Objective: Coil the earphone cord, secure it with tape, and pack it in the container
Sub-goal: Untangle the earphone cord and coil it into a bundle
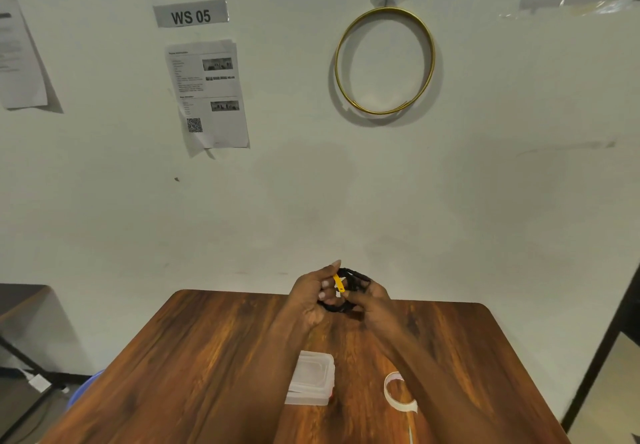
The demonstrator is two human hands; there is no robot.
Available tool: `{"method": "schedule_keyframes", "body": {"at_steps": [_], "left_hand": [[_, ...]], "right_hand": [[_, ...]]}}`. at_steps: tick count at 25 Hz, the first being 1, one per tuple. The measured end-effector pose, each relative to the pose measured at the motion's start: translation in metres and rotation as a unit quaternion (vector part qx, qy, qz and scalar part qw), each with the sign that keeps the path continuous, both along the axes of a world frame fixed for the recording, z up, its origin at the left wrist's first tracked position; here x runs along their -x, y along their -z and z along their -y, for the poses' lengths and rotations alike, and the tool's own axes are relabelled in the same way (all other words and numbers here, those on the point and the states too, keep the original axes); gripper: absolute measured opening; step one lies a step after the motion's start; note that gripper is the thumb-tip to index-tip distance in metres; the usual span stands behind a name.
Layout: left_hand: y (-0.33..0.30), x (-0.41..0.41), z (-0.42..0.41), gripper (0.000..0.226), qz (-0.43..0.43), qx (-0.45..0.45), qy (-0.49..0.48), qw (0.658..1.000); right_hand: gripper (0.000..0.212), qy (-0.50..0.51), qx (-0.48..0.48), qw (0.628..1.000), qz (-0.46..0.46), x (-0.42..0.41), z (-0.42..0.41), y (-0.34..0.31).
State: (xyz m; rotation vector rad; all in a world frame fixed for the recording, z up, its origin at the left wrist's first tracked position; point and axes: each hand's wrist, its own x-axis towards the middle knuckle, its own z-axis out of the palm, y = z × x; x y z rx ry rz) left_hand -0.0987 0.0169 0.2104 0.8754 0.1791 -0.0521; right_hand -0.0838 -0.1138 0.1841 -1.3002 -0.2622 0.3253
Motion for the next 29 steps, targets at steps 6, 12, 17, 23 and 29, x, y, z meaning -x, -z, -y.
{"method": "schedule_keyframes", "body": {"at_steps": [6, 12, 17, 23, 29], "left_hand": [[0.012, -0.009, -0.010, 0.040, 0.013, -0.053, 0.008, 0.998], [0.002, -0.005, -0.014, 0.038, 0.020, -0.044, 0.029, 0.998], [-0.002, -0.006, -0.017, 0.047, 0.032, -0.025, 0.062, 0.997], [-0.005, -0.007, -0.016, 0.042, 0.022, -0.005, 0.067, 0.998], [0.010, -0.002, -0.016, 0.017, -0.014, -0.003, -0.024, 1.000]], "right_hand": [[0.052, -0.069, -0.121, 0.983, -0.118, 0.002, 0.004, -0.011], [0.057, -0.095, -0.098, 0.984, -0.117, -0.004, 0.001, -0.014], [0.080, -0.171, -0.103, 0.971, -0.129, -0.015, 0.003, -0.006], [0.041, -0.030, 0.013, 0.998, 0.050, -0.001, -0.011, -0.009], [0.029, 0.004, -0.113, 0.982, -0.152, -0.018, -0.018, 0.022]]}}
